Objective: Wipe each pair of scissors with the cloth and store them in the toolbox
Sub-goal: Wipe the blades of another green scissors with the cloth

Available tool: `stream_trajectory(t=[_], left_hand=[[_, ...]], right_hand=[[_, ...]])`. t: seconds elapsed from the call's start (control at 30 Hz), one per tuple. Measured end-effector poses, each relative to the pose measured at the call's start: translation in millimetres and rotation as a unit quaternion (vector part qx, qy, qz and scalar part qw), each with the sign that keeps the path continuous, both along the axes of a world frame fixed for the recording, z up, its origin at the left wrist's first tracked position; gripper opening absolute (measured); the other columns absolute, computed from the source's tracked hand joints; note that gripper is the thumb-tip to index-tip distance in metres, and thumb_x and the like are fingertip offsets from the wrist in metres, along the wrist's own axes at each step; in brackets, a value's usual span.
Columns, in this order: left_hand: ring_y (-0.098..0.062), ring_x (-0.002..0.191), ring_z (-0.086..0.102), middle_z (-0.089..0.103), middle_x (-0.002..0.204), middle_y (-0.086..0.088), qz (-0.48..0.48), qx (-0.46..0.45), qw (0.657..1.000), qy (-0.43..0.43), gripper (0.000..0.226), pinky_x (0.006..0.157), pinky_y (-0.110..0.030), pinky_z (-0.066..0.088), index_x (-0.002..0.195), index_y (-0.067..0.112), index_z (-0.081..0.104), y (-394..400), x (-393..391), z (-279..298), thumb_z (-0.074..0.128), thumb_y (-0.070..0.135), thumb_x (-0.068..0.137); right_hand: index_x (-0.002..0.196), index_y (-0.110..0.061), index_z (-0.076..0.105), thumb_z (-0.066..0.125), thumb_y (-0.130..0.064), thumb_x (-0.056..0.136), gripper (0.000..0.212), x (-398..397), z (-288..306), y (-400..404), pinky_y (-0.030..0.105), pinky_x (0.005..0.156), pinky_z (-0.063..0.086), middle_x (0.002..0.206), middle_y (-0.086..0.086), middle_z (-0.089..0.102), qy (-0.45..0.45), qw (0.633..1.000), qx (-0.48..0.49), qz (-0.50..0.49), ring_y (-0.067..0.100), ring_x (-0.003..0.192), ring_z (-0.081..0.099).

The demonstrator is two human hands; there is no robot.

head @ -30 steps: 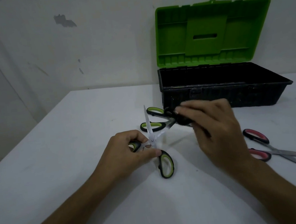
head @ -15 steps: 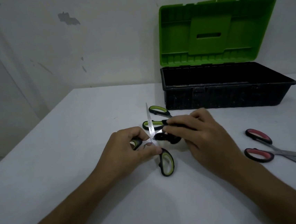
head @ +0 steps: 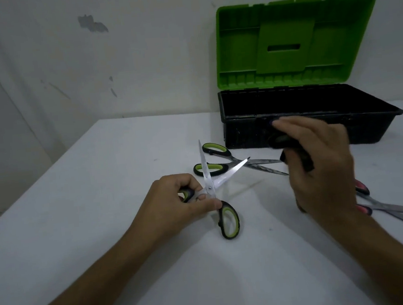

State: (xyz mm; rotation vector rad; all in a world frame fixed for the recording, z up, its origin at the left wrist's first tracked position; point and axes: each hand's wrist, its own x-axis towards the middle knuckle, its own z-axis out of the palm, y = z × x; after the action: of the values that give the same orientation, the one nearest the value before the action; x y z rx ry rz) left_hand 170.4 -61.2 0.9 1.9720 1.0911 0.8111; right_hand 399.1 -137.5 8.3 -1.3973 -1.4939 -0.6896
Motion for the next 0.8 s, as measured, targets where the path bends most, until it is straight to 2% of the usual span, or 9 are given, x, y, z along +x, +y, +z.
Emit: stream_trajectory(t=[0.1, 0.17, 0.23, 0.33, 0.43, 0.5, 0.6, 0.7, 0.8], left_hand=[[-0.010, 0.048, 0.042, 0.060, 0.060, -0.007, 0.009, -0.001, 1.000, 0.010, 0.032, 0.051, -0.025, 0.034, 0.066, 0.021, 0.068, 2, 0, -4, 0.085, 0.048, 0.062], [-0.010, 0.047, 0.040, 0.055, 0.055, -0.003, 0.006, -0.002, 1.000, 0.006, 0.032, 0.050, -0.025, 0.033, 0.066, 0.021, 0.067, 1, -1, -5, 0.085, 0.047, 0.062], [-0.008, 0.044, 0.036, 0.048, 0.050, 0.007, 0.000, 0.013, 1.000, 0.005, 0.030, 0.046, -0.019, 0.030, 0.064, 0.021, 0.065, 0, 0, -3, 0.086, 0.043, 0.063], [-0.007, 0.045, 0.035, 0.048, 0.051, 0.007, 0.000, 0.048, 0.999, 0.008, 0.029, 0.046, -0.019, 0.029, 0.064, 0.022, 0.065, 1, -2, -2, 0.087, 0.041, 0.061], [-0.009, 0.047, 0.040, 0.055, 0.054, 0.002, 0.005, 0.044, 0.999, -0.017, 0.030, 0.048, -0.023, 0.033, 0.062, 0.021, 0.065, 3, -5, -1, 0.089, 0.039, 0.060], [-0.008, 0.046, 0.041, 0.057, 0.054, 0.006, 0.006, 0.031, 0.999, -0.021, 0.030, 0.049, -0.021, 0.035, 0.061, 0.021, 0.065, 3, -4, 0, 0.090, 0.039, 0.060], [-0.009, 0.048, 0.044, 0.063, 0.057, 0.002, 0.011, 0.015, 1.000, -0.022, 0.031, 0.051, -0.023, 0.038, 0.063, 0.019, 0.067, 3, -1, 0, 0.089, 0.042, 0.059], [-0.011, 0.050, 0.047, 0.067, 0.065, -0.008, 0.027, 0.012, 0.999, -0.014, 0.031, 0.053, -0.028, 0.039, 0.066, 0.020, 0.069, 5, 0, -3, 0.087, 0.044, 0.061], [-0.007, 0.045, 0.044, 0.063, 0.058, -0.001, 0.013, 0.016, 1.000, -0.021, 0.031, 0.049, -0.021, 0.037, 0.065, 0.016, 0.067, 3, -1, -2, 0.087, 0.040, 0.064]], right_hand=[[0.121, 0.000, 0.065, 0.056, 0.004, 0.092, 0.031, -2, 1, -3, 0.020, 0.095, 0.032, 0.119, 0.013, 0.063, -0.035, 0.999, 0.029, 0.003, 0.034, 0.100, 0.054], [0.120, -0.001, 0.066, 0.056, -0.001, 0.094, 0.028, -9, -4, 0, 0.021, 0.094, 0.034, 0.120, 0.010, 0.064, -0.089, 0.993, -0.001, 0.071, 0.034, 0.096, 0.056], [0.123, -0.006, 0.066, 0.058, -0.005, 0.093, 0.031, -18, -13, 5, 0.024, 0.089, 0.039, 0.124, 0.005, 0.064, -0.142, 0.976, -0.080, 0.142, 0.032, 0.093, 0.056], [0.121, -0.015, 0.068, 0.057, -0.006, 0.089, 0.036, -21, -25, 13, 0.033, 0.077, 0.046, 0.126, -0.003, 0.063, -0.189, 0.956, -0.152, 0.167, 0.027, 0.091, 0.052], [0.116, -0.014, 0.071, 0.062, 0.004, 0.084, 0.038, -10, -23, 16, 0.028, 0.075, 0.043, 0.123, -0.002, 0.066, -0.167, 0.971, -0.138, 0.100, 0.025, 0.090, 0.048], [0.115, -0.010, 0.071, 0.066, 0.009, 0.080, 0.040, 1, -20, 16, 0.026, 0.076, 0.042, 0.120, 0.001, 0.067, -0.123, 0.984, -0.126, 0.035, 0.027, 0.090, 0.047], [0.120, -0.006, 0.067, 0.065, 0.009, 0.085, 0.038, 9, -15, 9, 0.014, 0.086, 0.035, 0.118, 0.006, 0.066, -0.074, 0.995, -0.069, -0.019, 0.029, 0.093, 0.048], [0.122, -0.004, 0.065, 0.061, 0.007, 0.088, 0.035, -3, -6, 1, 0.014, 0.092, 0.031, 0.119, 0.009, 0.064, -0.062, 0.998, -0.019, 0.008, 0.030, 0.096, 0.051], [0.122, -0.005, 0.066, 0.059, -0.004, 0.090, 0.033, -22, -11, 1, 0.016, 0.093, 0.034, 0.121, 0.007, 0.064, -0.120, 0.984, -0.079, 0.103, 0.028, 0.096, 0.052]])
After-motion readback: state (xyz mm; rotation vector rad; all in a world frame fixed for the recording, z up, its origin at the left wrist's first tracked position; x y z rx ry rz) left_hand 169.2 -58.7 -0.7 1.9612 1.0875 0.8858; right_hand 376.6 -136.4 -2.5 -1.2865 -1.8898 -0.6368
